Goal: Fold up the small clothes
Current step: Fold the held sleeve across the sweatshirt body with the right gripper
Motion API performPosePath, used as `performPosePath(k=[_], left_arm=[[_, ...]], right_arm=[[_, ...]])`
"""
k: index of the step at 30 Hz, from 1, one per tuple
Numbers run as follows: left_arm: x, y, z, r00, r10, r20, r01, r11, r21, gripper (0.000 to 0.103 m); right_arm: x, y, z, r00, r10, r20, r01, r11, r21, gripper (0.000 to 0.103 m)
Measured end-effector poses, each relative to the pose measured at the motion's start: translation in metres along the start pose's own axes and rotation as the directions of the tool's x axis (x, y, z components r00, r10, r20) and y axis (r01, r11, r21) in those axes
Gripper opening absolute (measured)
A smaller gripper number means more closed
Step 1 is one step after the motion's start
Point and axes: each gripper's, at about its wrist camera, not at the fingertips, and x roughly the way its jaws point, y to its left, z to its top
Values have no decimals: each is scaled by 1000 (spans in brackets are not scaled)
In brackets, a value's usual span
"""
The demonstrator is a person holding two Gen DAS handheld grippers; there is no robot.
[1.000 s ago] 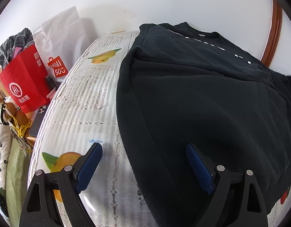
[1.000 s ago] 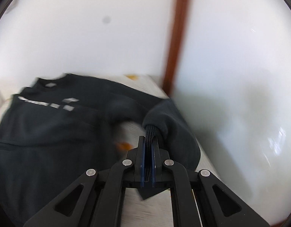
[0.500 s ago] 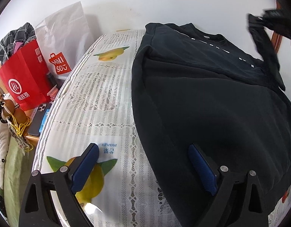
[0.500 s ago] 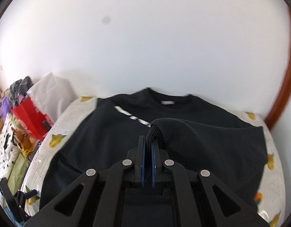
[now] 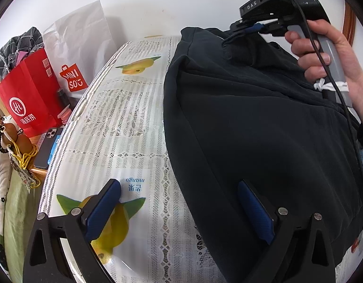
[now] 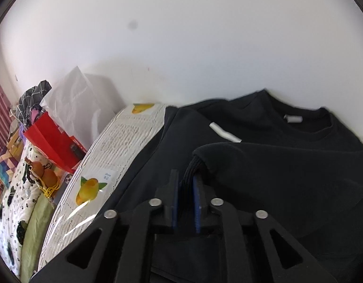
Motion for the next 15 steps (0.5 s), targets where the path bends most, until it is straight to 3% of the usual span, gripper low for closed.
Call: performPosePath(k=[2, 5, 11, 15], left_arm=[[0, 0, 0, 1000, 0, 0, 0, 1000, -1, 100], [0, 0, 0, 1000, 1, 1, -1, 1000, -1, 101], [0, -1, 1, 1000, 2, 5, -2, 1000, 1, 99], [-9, -7, 16, 1000, -11, -7, 12, 1000, 10, 86]], right_arm=[[2, -4, -7, 999, 33, -11, -33, 999, 0, 31], [-18, -16, -20, 1000, -14, 28, 15, 999, -34, 37], [-79, -89, -66, 979, -200, 42, 201, 979, -30, 38], [-114, -144, -106, 948, -318, 24, 319, 948, -4, 38]])
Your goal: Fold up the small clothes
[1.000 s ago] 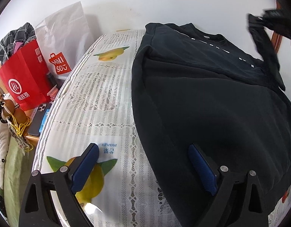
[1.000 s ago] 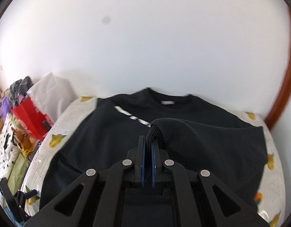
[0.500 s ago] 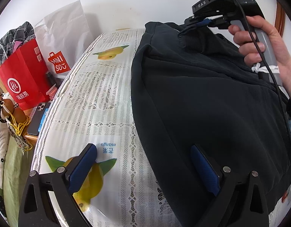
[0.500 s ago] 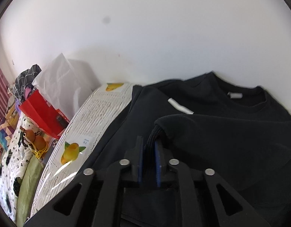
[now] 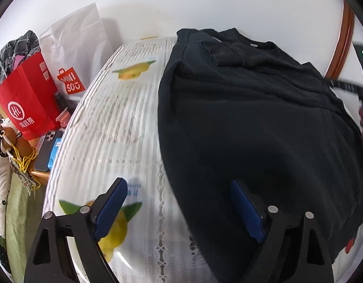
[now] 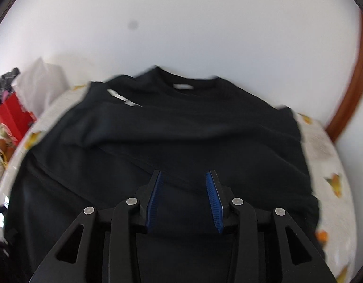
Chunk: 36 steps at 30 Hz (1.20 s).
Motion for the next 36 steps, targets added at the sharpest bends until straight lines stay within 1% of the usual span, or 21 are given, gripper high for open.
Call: performPosePath(k=[2, 3, 4, 6, 7, 9, 12, 16, 18, 23, 25, 28, 30, 31, 34, 35, 36], left_arm=[[-11, -6, 16, 999, 1, 38, -1, 1000, 13, 86], [-18, -13, 29, 998, 6, 64, -8, 999, 36, 86], [-22, -19, 36, 997, 13, 76, -16, 999, 49, 86], [-28, -32, 57, 992, 50, 114, -59, 996, 73, 86], [-29, -38, 65, 990, 60, 125, -70, 994, 79, 86], [-30, -52, 84, 989, 51, 141, -64, 994, 91, 86], [-26, -71, 106, 986, 48, 157, -65, 992, 106, 86], [-7, -93, 128, 985, 67, 157, -90, 986, 143, 86], [7, -99, 136, 988, 61, 139, -81, 985, 150, 86], [46, -103, 151, 993, 71, 94, -86, 983, 161, 86], [63, -103, 154, 992, 89, 84, -103, 980, 172, 83], [88, -103, 157, 994, 97, 47, -105, 975, 197, 78], [103, -105, 157, 992, 118, 34, -123, 967, 223, 72], [108, -106, 158, 992, 126, 29, -129, 964, 233, 70], [115, -110, 159, 992, 117, 48, -125, 961, 247, 68], [115, -114, 160, 991, 119, 57, -130, 957, 260, 60], [116, -116, 161, 991, 121, 63, -134, 954, 269, 42]], right_arm=[[-4, -31, -18, 999, -39, -21, 40, 999, 18, 38], [-3, -47, -27, 998, -55, -45, 56, 998, 33, 38], [-2, -58, -32, 997, -56, -59, 58, 997, 46, 38], [3, -78, -40, 995, -52, -85, 60, 994, 87, 38], [7, -86, -43, 994, -43, -96, 53, 993, 106, 38], [13, -98, -47, 995, -24, -101, 37, 991, 125, 37], [23, -111, -46, 993, -41, -108, 57, 987, 148, 36], [31, -122, -43, 994, -40, -101, 57, 983, 172, 36], [35, -124, -42, 994, -48, -95, 64, 982, 177, 36], [40, -125, -41, 996, -54, -68, 65, 982, 178, 36], [41, -126, -42, 997, -51, -59, 62, 980, 188, 36], [42, -125, -44, 997, -59, -45, 66, 981, 180, 36], [42, -123, -44, 997, -68, -40, 74, 982, 174, 36], [41, -123, -44, 997, -73, -39, 79, 982, 172, 36], [42, -122, -44, 996, -80, -38, 86, 982, 169, 36], [42, -122, -44, 996, -82, -38, 87, 982, 169, 36], [42, -122, -44, 996, -82, -38, 88, 982, 170, 36]])
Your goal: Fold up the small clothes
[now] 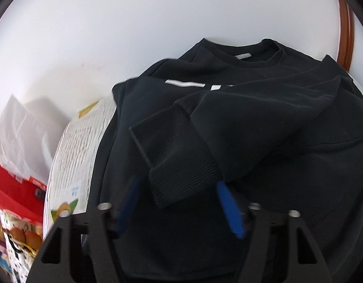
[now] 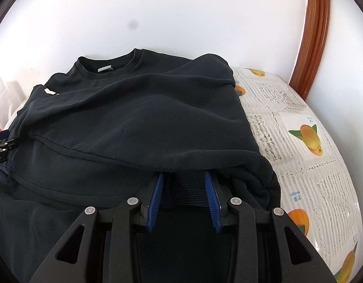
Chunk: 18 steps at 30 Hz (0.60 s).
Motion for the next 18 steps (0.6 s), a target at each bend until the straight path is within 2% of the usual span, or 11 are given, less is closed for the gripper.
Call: performPosePath(k=[2, 4, 10, 14, 18], left_arm=[[-1, -1, 3, 1000, 30, 1, -30, 1000, -3, 18], [-3, 1, 4, 1000, 25, 4, -25, 1000, 5, 12], [-34, 36, 3, 999, 18, 46, -14, 997, -77, 11], [-47, 44, -10, 997, 52, 59, -49, 997, -55, 10], [-29, 44, -25, 998, 55, 0, -55, 997, -48, 11]], right_arm=[[0, 0, 0, 1000, 2, 0, -2, 1000, 5, 36], [0, 0, 0, 1000, 6, 0, -6, 1000, 9, 36], [-1, -2, 0, 1000, 13, 2, -13, 1000, 18, 36], [-4, 1, -1, 1000, 2, 6, -2, 1000, 9, 36], [-8, 0, -1, 1000, 10, 5, -10, 1000, 6, 36]])
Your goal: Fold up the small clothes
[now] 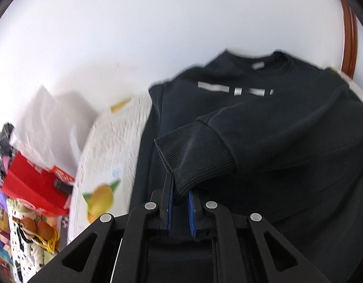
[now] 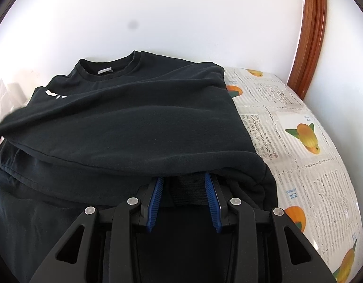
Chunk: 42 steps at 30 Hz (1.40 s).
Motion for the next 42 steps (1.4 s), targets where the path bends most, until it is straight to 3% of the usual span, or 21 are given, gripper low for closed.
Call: performPosePath(k=[4, 7, 13, 15, 17, 20, 21, 22, 29, 35, 42], left_arm=[[18, -2, -8, 999, -2, -34, 1, 1000, -16, 11], [20, -7, -9, 999, 14, -29, -15, 1000, -11, 12], [17, -7, -12, 999, 14, -39, -15, 1000, -10, 17], [15, -8, -14, 999, 10, -43, -11, 1000, -15, 24], [11, -9, -16, 999, 7, -42, -8, 1000, -16, 31], [6, -8, -21, 999, 1, -44, -2, 999, -32, 41], [4, -6, -23, 999, -8, -45, 6, 999, -43, 42], [2, -5, -24, 999, -16, -47, 14, 999, -53, 43], [-22, 2, -41, 993, -106, -59, 98, 988, -122, 48], [-58, -11, -61, 994, -104, -40, 101, 992, -77, 48], [-112, -20, -82, 989, -148, 7, 148, 988, -51, 48]], right_arm=[[-18, -9, -4, 997, 67, 28, -66, 997, -29, 36], [-37, -19, -4, 974, 213, 72, -211, 977, -28, 36], [-66, -20, -2, 932, 297, 208, -293, 955, -49, 36], [-64, -23, 0, 935, 266, 234, -270, 963, -16, 36], [-52, -24, 2, 956, 208, 205, -218, 976, 25, 36], [-17, -26, 1, 995, 78, 64, -82, 994, 76, 36], [-8, -28, 0, 998, 58, 27, -60, 995, 80, 36], [0, -29, -3, 999, 40, -5, -40, 996, 79, 36], [-8, -22, -11, 1000, 4, 24, -5, 999, 38, 38], [-26, -23, -14, 999, 6, 33, -8, 998, 65, 39], [-87, -19, -45, 996, -57, 63, 55, 998, 31, 39]])
